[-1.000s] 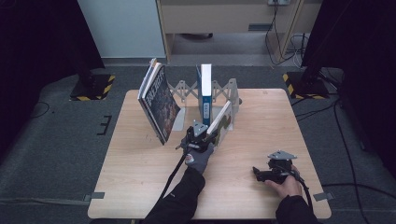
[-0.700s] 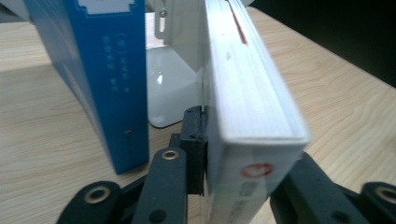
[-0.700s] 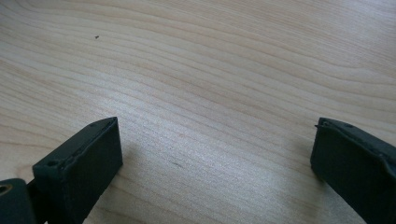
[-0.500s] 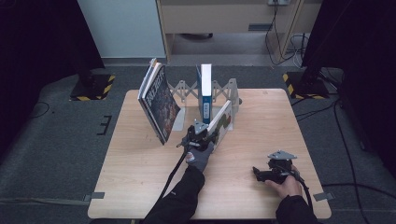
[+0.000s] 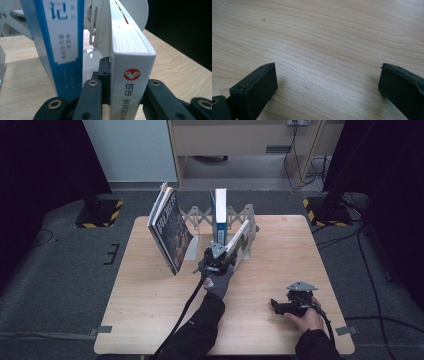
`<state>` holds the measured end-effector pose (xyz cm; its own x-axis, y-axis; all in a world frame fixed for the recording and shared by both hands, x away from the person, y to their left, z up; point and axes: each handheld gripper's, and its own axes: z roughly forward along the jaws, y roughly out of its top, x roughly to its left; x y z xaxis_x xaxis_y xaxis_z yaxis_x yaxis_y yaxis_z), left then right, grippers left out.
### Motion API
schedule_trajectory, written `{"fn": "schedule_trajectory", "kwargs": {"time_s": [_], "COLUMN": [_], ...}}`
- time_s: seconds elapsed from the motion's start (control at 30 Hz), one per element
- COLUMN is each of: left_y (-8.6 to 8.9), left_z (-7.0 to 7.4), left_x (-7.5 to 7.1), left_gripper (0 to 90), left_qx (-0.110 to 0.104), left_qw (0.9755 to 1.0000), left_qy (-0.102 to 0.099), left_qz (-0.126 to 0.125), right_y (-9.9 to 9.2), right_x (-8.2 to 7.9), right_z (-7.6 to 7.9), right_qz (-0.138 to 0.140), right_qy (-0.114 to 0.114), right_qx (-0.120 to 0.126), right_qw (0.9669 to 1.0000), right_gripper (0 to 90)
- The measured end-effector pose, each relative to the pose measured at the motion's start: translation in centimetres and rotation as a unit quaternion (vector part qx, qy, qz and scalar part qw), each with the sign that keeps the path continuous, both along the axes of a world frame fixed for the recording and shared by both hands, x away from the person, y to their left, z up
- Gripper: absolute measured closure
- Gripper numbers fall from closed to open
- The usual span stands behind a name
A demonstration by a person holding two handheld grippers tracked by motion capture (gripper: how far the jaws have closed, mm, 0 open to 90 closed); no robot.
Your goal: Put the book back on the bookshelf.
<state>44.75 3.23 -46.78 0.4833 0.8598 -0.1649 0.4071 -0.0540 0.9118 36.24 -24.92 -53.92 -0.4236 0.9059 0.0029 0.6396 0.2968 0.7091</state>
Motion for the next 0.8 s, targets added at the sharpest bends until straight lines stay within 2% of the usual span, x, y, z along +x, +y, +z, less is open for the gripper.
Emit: {"fn": "schedule_trajectory", "kwargs": {"time_s": [0.23, 0.47, 0.8], "left_y": [-0.4, -1.1, -1.5], "left_z": [0.1, -0.8, -1.8], "left_x": [0.8, 1.1, 1.6], "left_gripper": [74.8, 74.7, 74.5], "left_qx": [-0.005, 0.014, 0.024], "left_qw": [0.9999, 0.9997, 0.9994], "left_qy": [-0.007, -0.006, -0.003], "left_qz": [0.014, 0.020, 0.024], "right_y": [0.0, 0.0, 0.0], "right_x": [0.0, 0.0, 0.0], "right_z": [0.0, 0.0, 0.0], "right_qz": [0.000, 0.000, 0.000], "right_qy": [0.001, 0.000, 0.000], "right_qx": [0.000, 0.000, 0.000], "right_qw": [1.0000, 1.0000, 1.0000], "right_gripper": [2.5, 2.4, 2.4]}}
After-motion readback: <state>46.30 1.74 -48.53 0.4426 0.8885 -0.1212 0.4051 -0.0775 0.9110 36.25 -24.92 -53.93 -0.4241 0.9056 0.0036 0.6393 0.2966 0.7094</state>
